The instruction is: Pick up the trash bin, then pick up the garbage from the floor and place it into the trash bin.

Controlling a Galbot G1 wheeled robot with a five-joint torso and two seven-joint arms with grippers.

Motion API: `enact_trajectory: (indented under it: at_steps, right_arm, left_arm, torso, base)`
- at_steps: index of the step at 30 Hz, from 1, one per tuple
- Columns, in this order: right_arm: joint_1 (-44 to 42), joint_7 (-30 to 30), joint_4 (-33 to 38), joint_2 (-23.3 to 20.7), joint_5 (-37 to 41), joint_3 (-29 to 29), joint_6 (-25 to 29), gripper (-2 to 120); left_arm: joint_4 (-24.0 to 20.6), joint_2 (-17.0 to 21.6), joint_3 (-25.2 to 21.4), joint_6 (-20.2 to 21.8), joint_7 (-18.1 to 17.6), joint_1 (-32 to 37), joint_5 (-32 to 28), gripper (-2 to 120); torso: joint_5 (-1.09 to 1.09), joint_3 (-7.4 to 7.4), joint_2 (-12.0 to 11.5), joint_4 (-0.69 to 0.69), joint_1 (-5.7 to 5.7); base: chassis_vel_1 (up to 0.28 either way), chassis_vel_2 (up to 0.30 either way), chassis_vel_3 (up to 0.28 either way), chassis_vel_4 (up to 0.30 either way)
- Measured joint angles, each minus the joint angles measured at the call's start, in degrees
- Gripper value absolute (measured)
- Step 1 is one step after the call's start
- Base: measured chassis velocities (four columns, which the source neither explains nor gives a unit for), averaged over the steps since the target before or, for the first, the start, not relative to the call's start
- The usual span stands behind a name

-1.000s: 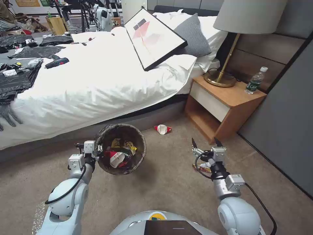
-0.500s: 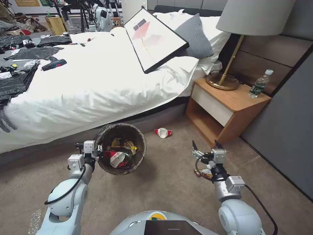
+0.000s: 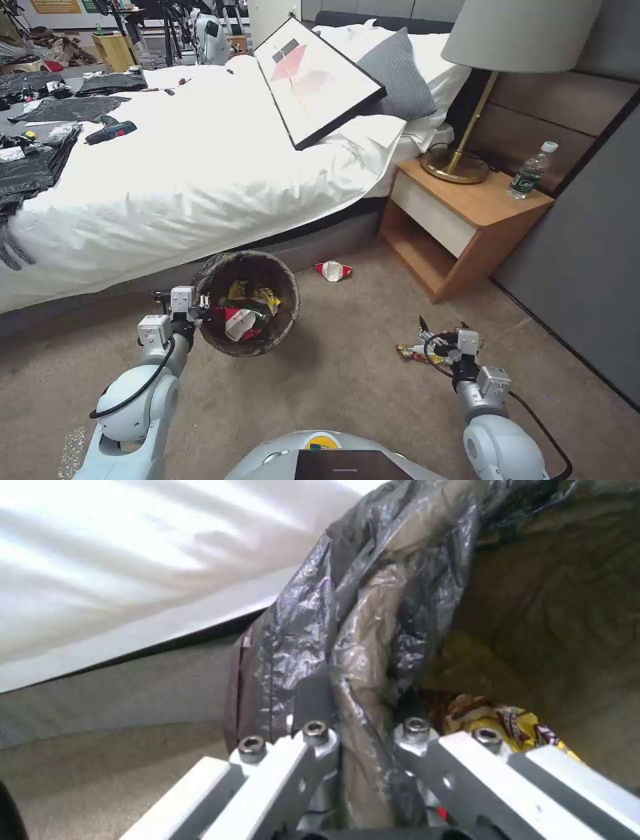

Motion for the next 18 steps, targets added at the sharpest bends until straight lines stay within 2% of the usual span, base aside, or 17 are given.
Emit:
enact_trajectory:
  at_steps: [8,14,18]
  right_arm:
    - [2.22,2.6,-7.16,0.35,4.28,-0.02,0.63,100]
    - [4.85,5.41,-10.7,-0.09,10.49,-0.61,-1.8,100]
    - [6.06,5.45,-13.13,-0.65,11.07,-0.61,-1.96,100]
  left_arm:
    - [0.01,0.0,0.27,-0.05,0.01,0.0,0.04,3]
    - [0.15,-0.08,0.34,-0.11,0.12,-0.02,0.25,3]
    - [0.28,-0.11,0.35,-0.14,0.13,-0.02,0.37,3]
  torso:
    - [0.0,0.0,0.0,0.0,0.0]
    - [-0.01,0.0,0.0,0.01,0.0]
    - [0.0,0.0,0.0,0.0,0.0]
  base:
    - [0.0,0.0,0.0,0.0]
    - [0.0,0.0,0.0,0.0]
    - [0.0,0.0,0.0,0.0]
